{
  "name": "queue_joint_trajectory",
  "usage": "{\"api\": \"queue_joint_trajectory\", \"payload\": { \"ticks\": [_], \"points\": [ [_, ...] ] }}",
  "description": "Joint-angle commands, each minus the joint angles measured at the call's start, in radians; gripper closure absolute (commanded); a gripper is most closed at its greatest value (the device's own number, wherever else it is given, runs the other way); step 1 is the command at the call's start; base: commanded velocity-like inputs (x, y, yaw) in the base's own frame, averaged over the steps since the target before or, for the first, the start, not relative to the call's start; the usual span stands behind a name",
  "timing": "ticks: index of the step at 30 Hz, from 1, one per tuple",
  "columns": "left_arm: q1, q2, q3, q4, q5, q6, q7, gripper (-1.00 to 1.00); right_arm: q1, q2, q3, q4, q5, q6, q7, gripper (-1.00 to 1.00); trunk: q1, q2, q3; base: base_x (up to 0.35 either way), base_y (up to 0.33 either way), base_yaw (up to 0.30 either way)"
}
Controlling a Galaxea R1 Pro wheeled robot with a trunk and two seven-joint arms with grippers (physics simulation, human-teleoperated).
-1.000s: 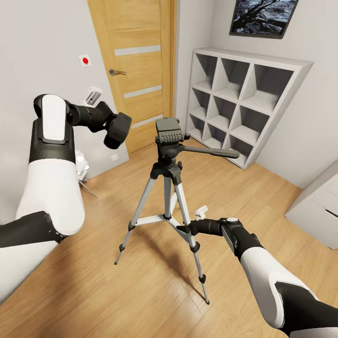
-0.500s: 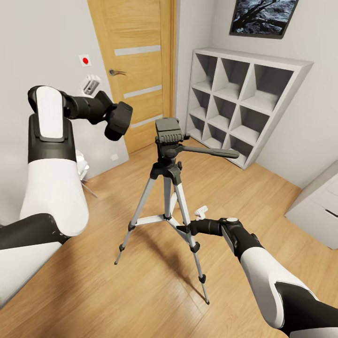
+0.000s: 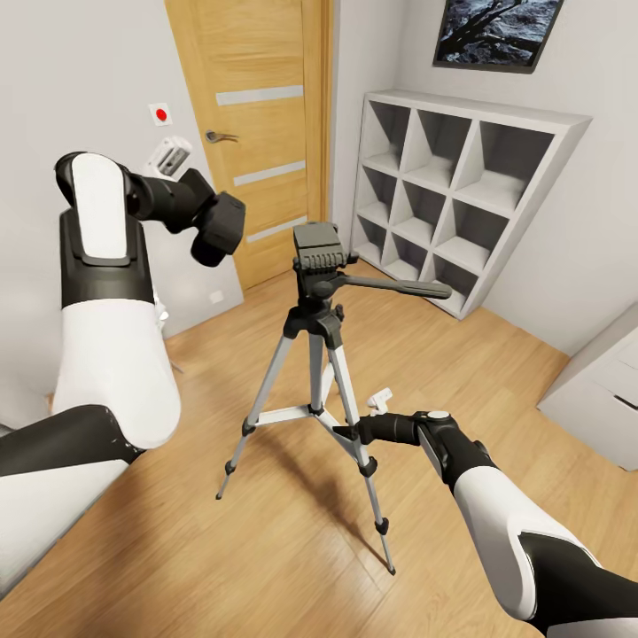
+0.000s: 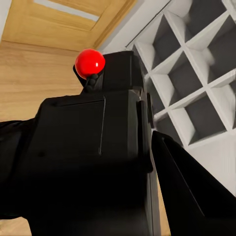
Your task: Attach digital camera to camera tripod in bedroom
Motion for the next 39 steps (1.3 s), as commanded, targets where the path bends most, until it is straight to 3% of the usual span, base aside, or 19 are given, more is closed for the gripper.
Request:
{"api": "queue_joint_trajectory", "payload": {
  "ticks": [1, 8, 17, 21, 23, 24, 25, 30, 34, 39],
  "points": [
    [-0.001, -0.005, 0.002, -0.004, 0.01, 0.002, 0.019, 1.0, 0.012, 0.001, 0.0, 0.012, 0.054, 0.009, -0.07, 1.0, 0.001, -0.001, -0.002, 0.0, 0.0, 0.0],
    [-0.002, -0.018, 0.003, -0.024, 0.017, 0.001, 0.089, 1.0, 0.012, 0.002, 0.0, 0.012, 0.054, 0.009, -0.07, 1.0, 0.001, -0.001, -0.002, 0.0, 0.0, 0.0],
    [-0.002, -0.013, -0.018, -0.016, 0.021, 0.001, 0.04, 1.0, 0.012, 0.002, 0.0, 0.012, 0.054, 0.009, -0.07, 1.0, 0.001, -0.001, -0.002, 0.0, 0.0, 0.0],
    [-0.002, -0.001, -0.041, -0.015, 0.024, 0.001, -0.079, 1.0, 0.012, 0.002, 0.0, 0.012, 0.054, 0.009, -0.07, 1.0, 0.001, -0.001, -0.002, 0.0, 0.0, 0.0],
    [-0.002, 0.02, -0.055, -0.005, 0.029, 0.001, -0.275, 1.0, 0.012, 0.002, 0.0, 0.012, 0.054, 0.009, -0.07, 1.0, 0.001, -0.001, -0.002, 0.0, 0.0, 0.0],
    [-0.002, 0.045, -0.061, 0.018, 0.029, 0.0, -0.459, 1.0, 0.012, 0.002, 0.0, 0.012, 0.054, 0.009, -0.07, 1.0, 0.001, -0.001, -0.002, 0.0, 0.0, 0.0],
    [-0.002, 0.063, -0.063, 0.041, 0.024, -0.001, -0.581, 1.0, 0.012, 0.002, 0.0, 0.012, 0.054, 0.009, -0.07, 1.0, 0.001, -0.001, -0.002, 0.0, 0.0, 0.0],
    [-0.002, 0.099, -0.065, 0.113, 0.016, -0.002, -0.842, 1.0, 0.012, 0.002, 0.0, 0.012, 0.054, 0.009, -0.07, 1.0, 0.001, -0.001, -0.002, 0.0, 0.0, 0.0],
    [-0.002, 0.108, -0.064, 0.131, 0.015, -0.001, -0.919, 1.0, 0.012, 0.002, 0.0, 0.012, 0.054, 0.009, -0.07, 1.0, 0.001, -0.001, -0.002, 0.0, 0.0, 0.0],
    [-0.002, 0.11, -0.064, 0.106, 0.013, 0.0, -0.94, 1.0, 0.012, 0.002, 0.0, 0.012, 0.054, 0.009, -0.07, 1.0, 0.001, -0.001, -0.002, 0.0, 0.0, 0.0]
  ]
}}
